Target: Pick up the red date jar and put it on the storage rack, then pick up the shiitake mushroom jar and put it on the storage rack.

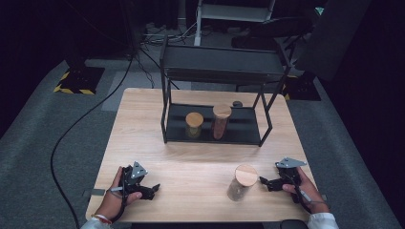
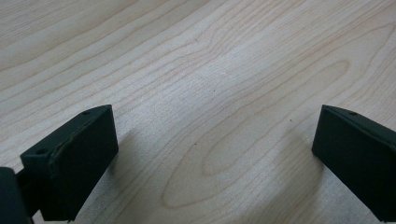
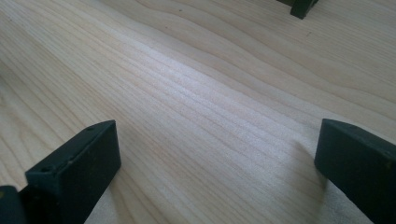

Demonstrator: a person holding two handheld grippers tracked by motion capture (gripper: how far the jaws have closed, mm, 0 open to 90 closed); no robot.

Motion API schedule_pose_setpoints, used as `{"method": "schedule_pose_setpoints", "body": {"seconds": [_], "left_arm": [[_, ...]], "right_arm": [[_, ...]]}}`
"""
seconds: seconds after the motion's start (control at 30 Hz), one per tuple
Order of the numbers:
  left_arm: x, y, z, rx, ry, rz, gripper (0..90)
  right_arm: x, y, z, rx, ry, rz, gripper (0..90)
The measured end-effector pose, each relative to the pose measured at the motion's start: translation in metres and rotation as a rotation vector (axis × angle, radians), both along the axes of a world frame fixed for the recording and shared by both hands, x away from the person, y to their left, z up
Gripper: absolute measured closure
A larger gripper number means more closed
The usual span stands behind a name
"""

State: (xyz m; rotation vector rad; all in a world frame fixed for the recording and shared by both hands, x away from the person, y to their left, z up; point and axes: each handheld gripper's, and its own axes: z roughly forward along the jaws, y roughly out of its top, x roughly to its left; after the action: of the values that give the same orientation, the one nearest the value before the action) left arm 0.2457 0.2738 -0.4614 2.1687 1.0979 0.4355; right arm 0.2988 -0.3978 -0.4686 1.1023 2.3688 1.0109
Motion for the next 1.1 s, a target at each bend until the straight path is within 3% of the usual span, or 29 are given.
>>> {"method": "schedule_pose_setpoints", "body": {"seconds": [0.7, 0.87, 1.1], "left_arm": [[0.000, 0.000, 0.000, 0.000, 0.000, 0.000, 0.0], [0.000, 0.000, 0.000, 0.000, 0.000, -0.001, 0.0], [0.000, 0.000, 0.000, 0.000, 0.000, -0.001, 0.0]], "right_arm": [[-0.002, -0.001, 0.001, -0.002, 0.001, -0.003, 0.4], [-0.002, -0.003, 0.006, -0.001, 0.002, 0.024, 2.6], [-0.012, 0.000, 0.022, -0.017, -0.033, 0.048, 2.5]]}}
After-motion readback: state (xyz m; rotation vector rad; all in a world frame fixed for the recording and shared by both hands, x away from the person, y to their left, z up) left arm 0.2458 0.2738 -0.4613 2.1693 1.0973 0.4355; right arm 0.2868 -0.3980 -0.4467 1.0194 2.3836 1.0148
